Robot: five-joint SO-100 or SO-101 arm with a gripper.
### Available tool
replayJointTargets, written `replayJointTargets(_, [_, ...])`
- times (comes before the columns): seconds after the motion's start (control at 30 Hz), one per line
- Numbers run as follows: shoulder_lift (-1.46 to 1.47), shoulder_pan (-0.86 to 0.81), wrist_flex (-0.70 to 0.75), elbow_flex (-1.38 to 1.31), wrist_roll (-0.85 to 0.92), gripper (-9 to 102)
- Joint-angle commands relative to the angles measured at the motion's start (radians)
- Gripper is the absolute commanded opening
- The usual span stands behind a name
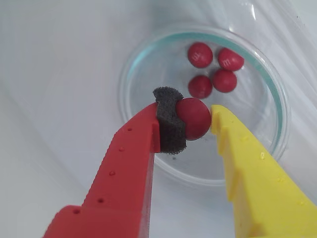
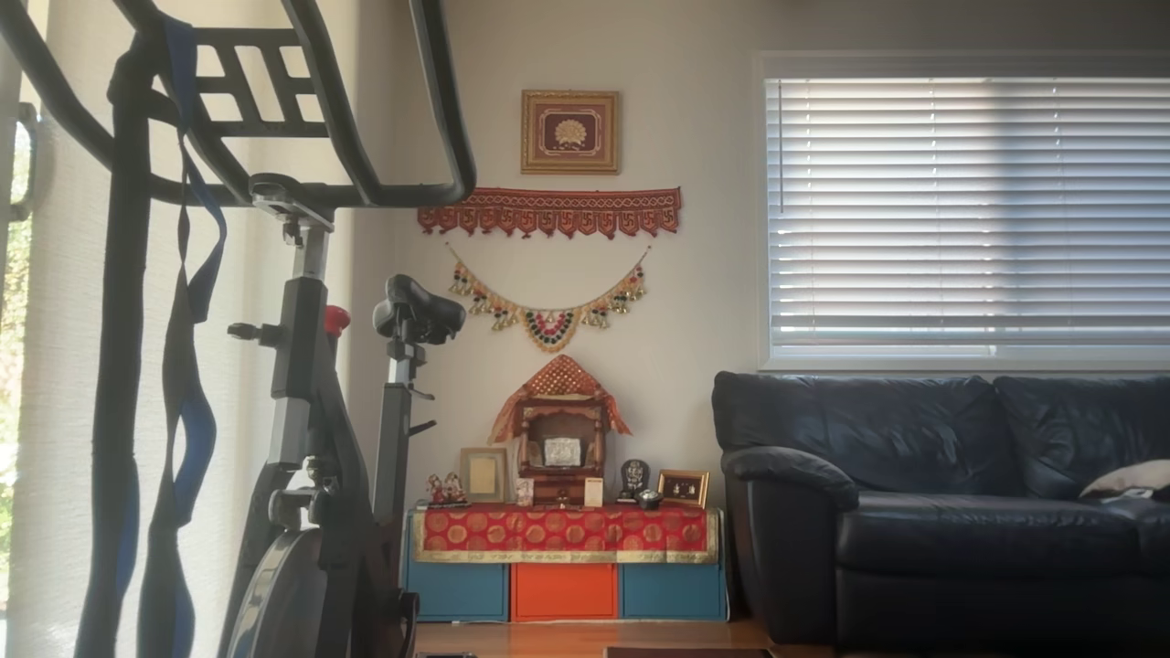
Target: Sort medicines into box.
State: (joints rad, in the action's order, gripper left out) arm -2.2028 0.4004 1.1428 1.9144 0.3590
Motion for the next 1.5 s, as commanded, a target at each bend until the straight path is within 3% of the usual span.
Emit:
replayJointTargets(0.0, [-0.066,-0.064,-0.091,-0.008,-0.031,1])
replayJointTargets(0.63, [0.337,-0.187,-0.213,-0.276,-0.098,1])
replayJointTargets(0.9, [0.540,-0.190,-0.183,-0.480,-0.124,1])
replayJointTargets(1.47, [0.571,-0.178,-0.242,-0.508,-0.184,3])
